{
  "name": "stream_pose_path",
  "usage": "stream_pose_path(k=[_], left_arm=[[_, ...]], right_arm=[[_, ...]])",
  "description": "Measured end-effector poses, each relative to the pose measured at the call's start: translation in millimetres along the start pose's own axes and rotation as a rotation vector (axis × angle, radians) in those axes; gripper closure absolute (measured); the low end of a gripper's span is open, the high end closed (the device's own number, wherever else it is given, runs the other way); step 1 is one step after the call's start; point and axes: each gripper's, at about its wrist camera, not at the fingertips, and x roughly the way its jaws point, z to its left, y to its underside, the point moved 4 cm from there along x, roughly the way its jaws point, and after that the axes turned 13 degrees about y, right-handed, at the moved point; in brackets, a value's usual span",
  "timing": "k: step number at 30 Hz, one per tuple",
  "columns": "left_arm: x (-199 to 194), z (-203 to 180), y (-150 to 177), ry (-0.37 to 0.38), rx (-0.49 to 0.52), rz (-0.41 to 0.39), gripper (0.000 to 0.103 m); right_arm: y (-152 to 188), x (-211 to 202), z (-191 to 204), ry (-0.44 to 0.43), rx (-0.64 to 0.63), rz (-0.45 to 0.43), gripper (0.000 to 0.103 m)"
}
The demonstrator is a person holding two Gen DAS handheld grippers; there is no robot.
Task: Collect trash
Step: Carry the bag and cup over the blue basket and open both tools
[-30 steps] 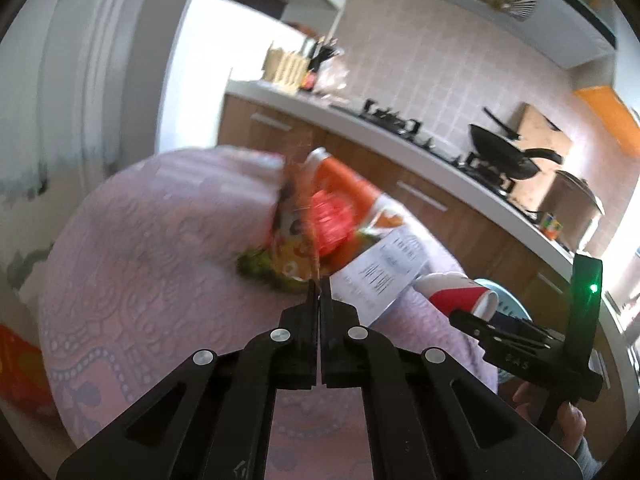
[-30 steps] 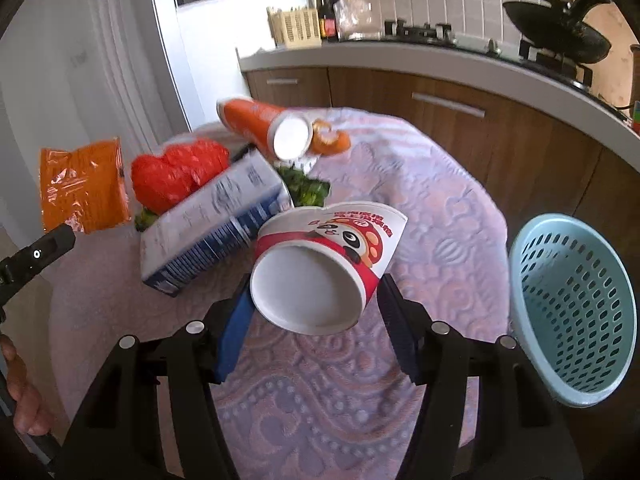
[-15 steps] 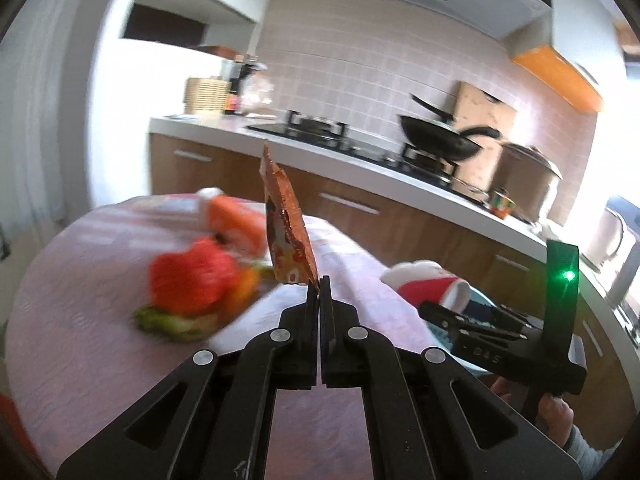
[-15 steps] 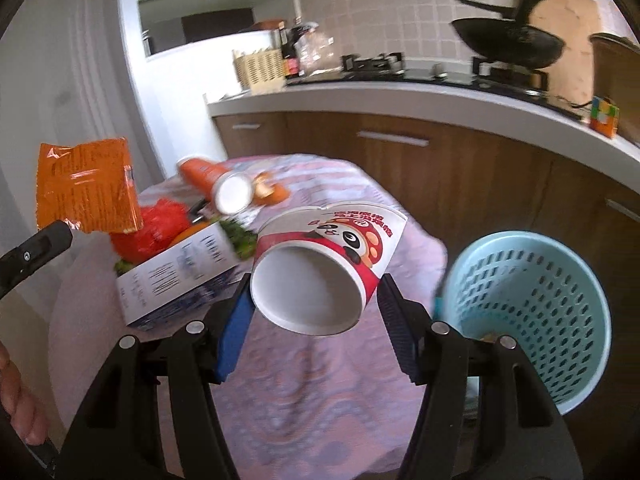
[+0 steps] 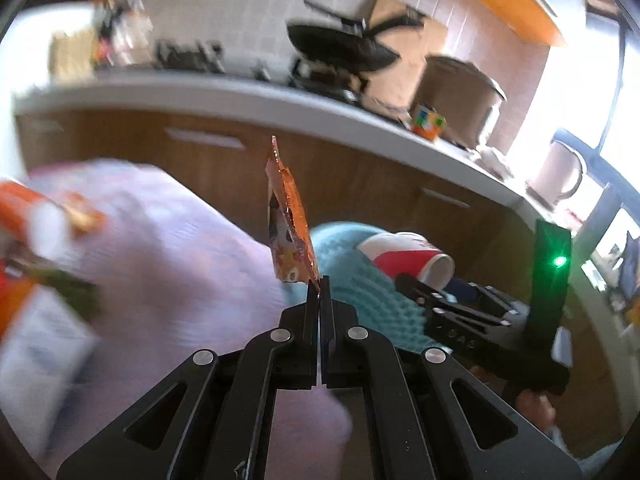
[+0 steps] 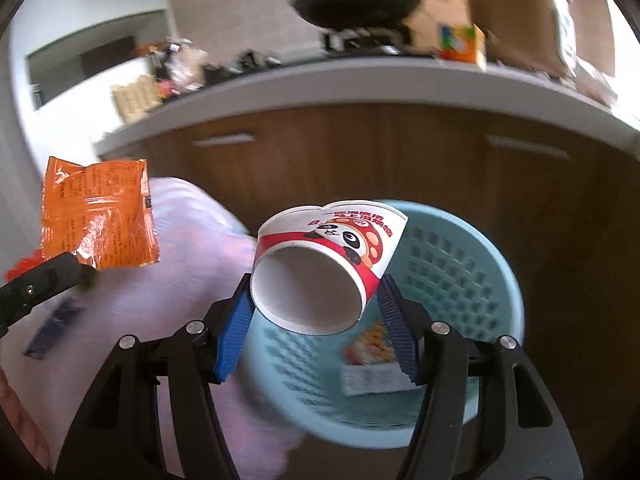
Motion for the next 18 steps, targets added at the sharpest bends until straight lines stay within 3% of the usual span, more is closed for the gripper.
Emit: stream_pose_path(k=[7, 10, 11, 12, 13, 14, 18], left_arm=[[78.9, 5.3, 17.1, 0.075, -0.076, 0.168, 0.103], [91.9, 7.3, 18.8, 0.060, -0.081, 0.199, 0.101], [94.9, 9.3, 19.6, 0.044, -0.087, 0.208, 0.087], [95.3, 10.8, 19.8, 0.036, -0.095, 0.206, 0.064], [91.7, 12.0, 19.1, 0.023, -0.094, 0.185, 0.057], [87.5, 12.8, 17.5, 0.011, -0.089, 0.172, 0.052], [69.6, 15.7, 14.1, 0.013, -0.105, 0.135, 0.052]], right_arm=[[12.5, 47.3, -37.1, 0.063, 0.033, 0.109, 0.044], [15.1, 60.5, -40.0, 0.057, 0.039, 0.145, 0.044], [16.3, 64.0, -39.8, 0.049, 0.042, 0.159, 0.043], [17.0, 65.9, -39.6, 0.045, 0.043, 0.167, 0.043], [18.7, 68.0, -38.5, 0.039, 0.039, 0.174, 0.043], [19.3, 68.6, -37.5, 0.041, 0.035, 0.174, 0.043], [19.3, 64.9, -34.0, 0.039, 0.030, 0.170, 0.043]])
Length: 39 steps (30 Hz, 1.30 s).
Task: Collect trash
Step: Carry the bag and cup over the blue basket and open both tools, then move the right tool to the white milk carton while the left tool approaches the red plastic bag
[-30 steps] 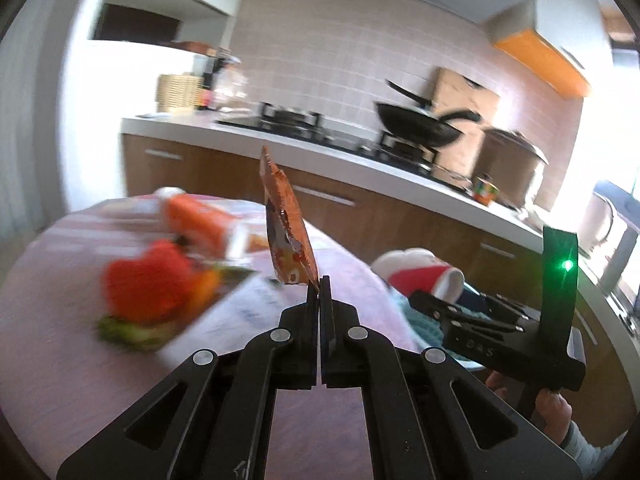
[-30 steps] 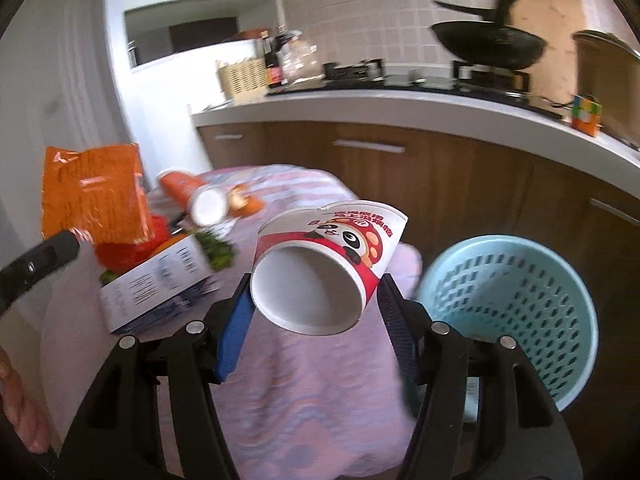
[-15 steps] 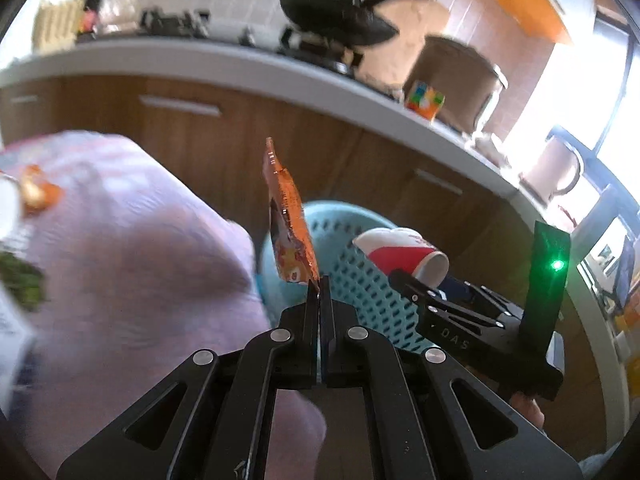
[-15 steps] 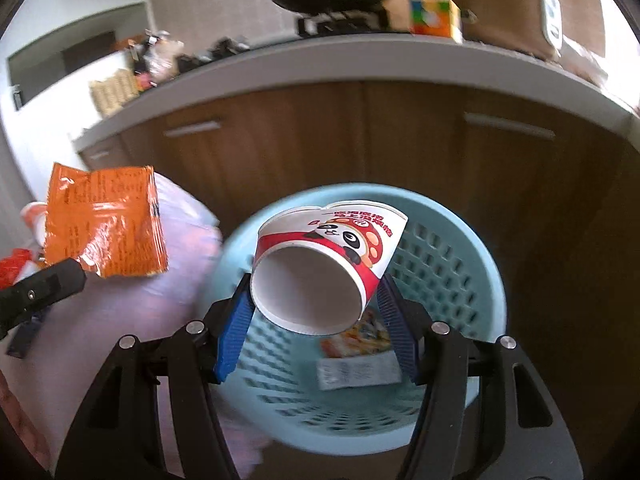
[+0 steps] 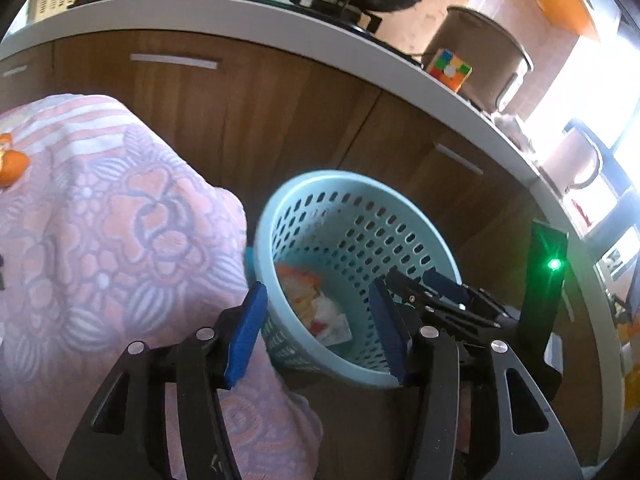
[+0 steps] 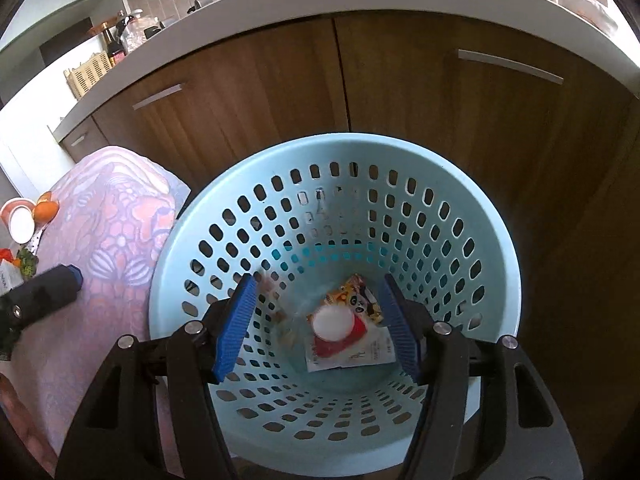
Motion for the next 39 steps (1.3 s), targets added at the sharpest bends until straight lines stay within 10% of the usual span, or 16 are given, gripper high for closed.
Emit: stream_pose_path(k=[16, 31, 39], left_arm=[[-120.5, 15.0, 13.2, -0.078, -0.006, -0.242, 0.052], [-290.2, 87.4, 39.8, -0.470, -0.088, -0.472, 0.042], [-334.5, 134.5, 69.1, -0.555, -0.194, -0.504, 0.041]], right_arm=[[-16.8, -78.8, 78.6, -0.131, -0.122, -0.151, 0.044], [19.9, -166.6, 222.7, -0.354, -0.363, -0.255, 0.044], [72.3, -190.3, 293.1, -0.499, -0.487, -0.177, 0.044]])
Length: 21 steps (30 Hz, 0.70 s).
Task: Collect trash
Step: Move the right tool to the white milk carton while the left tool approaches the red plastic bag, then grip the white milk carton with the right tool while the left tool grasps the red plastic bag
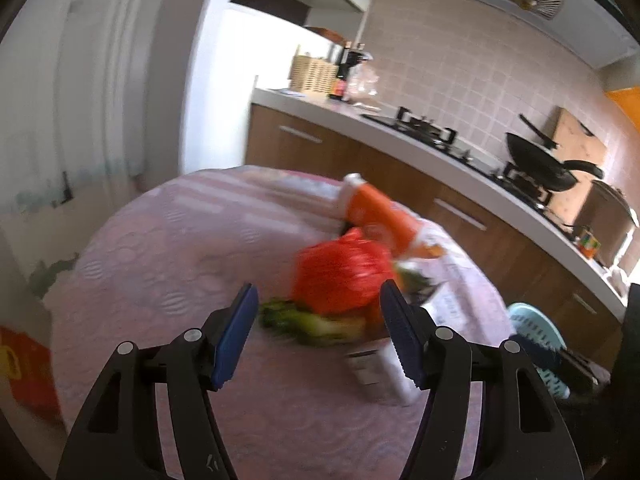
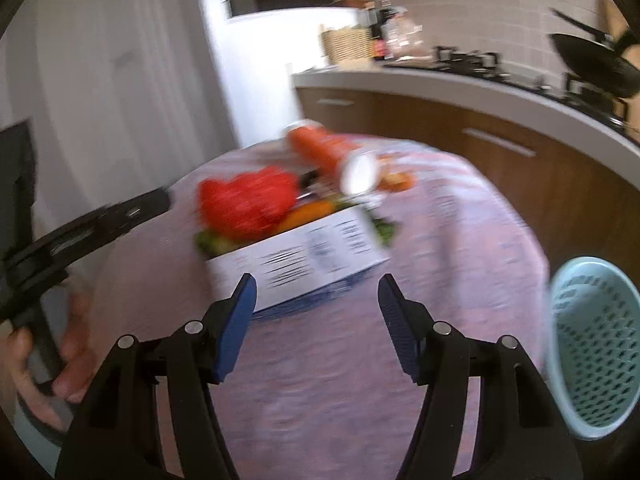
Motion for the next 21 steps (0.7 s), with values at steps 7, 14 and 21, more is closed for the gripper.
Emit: stream_pose_path(k=[7, 14, 21], left_arm=[[5.3, 18.5, 2.8, -0.022, -0.023, 0.023, 0.041], [27.2, 4.7, 5.0, -0.001, 0.031, 0.087, 0.038], [64.3, -12.4, 1.7, 0.042, 0.044, 0.153, 0.032]], right_arm=[[17.3, 19.4, 55.4, 0.018, -0.094, 0.041, 0.044], [17.8, 39.1, 14.7, 0.131, -0.024, 0.089, 0.044], [15.6, 31.0, -57.9, 0.286, 0.066, 0.076, 0.044]])
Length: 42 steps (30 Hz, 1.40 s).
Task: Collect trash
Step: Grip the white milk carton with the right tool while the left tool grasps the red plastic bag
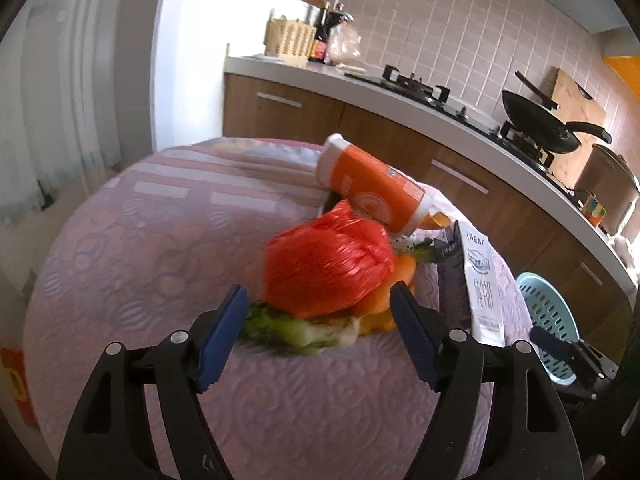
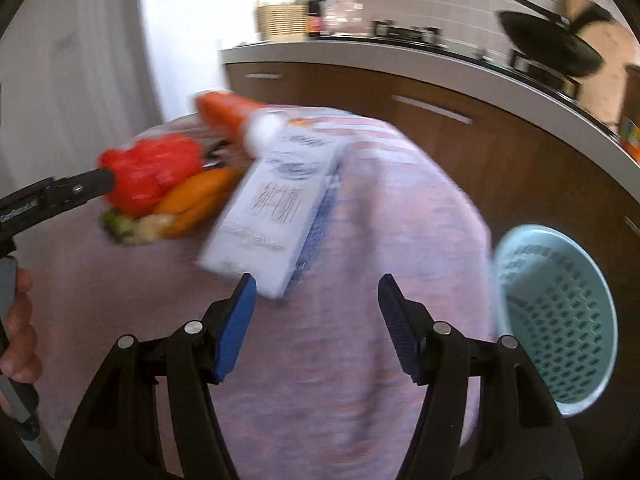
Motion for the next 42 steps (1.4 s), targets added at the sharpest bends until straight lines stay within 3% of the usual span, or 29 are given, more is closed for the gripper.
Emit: stream_pose_path(k=[6, 14, 17, 20, 22, 28, 29, 32, 42], left_arm=[[27.5, 5.7, -7.8, 0.011, -0.038, 0.041, 0.032], [46.8, 5.6, -12.2, 0.052, -0.066, 0.075, 0.034], [49.6, 5.6, -11.5, 0.077, -0.079, 0.074, 0.044], [52.7, 6.5, -8.7, 0.109, -0.089, 0.095, 0.055], [50.0, 6.3, -8.7, 0.139, -0.091, 0.087, 0.060], [42.2, 4.1, -11.8, 0.136, -0.073, 0.050, 0.065], [40.5, 2.2, -12.2, 0.134, -0.065, 0.042, 0.065], [35.3, -1.6, -12.9, 0.134, -0.053, 0.024, 0.065], [10.4, -28.1, -13.9, 0.174, -0.004, -0.032, 0.065]], right_arm=[[2.4, -6.9, -32.1, -0.034, 0.058, -0.007, 0.043], [-16.2, 8.3, 2.4, -0.155, 0.140, 0.045, 0.030], [-21.8, 17.6, 15.9, -0.157, 0.170, 0.070, 0.028], [-23.9, 29.2, 25.1, -0.122, 0.210, 0.095, 0.016], [-24.3, 35.8, 29.7, -0.119, 0.233, 0.107, 0.016], [-29.5, 46.0, 46.6, -0.055, 0.196, 0.118, 0.016], [-29.8, 47.3, 47.4, -0.042, 0.187, 0.119, 0.018], [-28.1, 53.1, 48.4, -0.034, 0.166, 0.145, 0.036], [-31.0, 26.2, 17.2, -0.055, 0.156, 0.067, 0.043]])
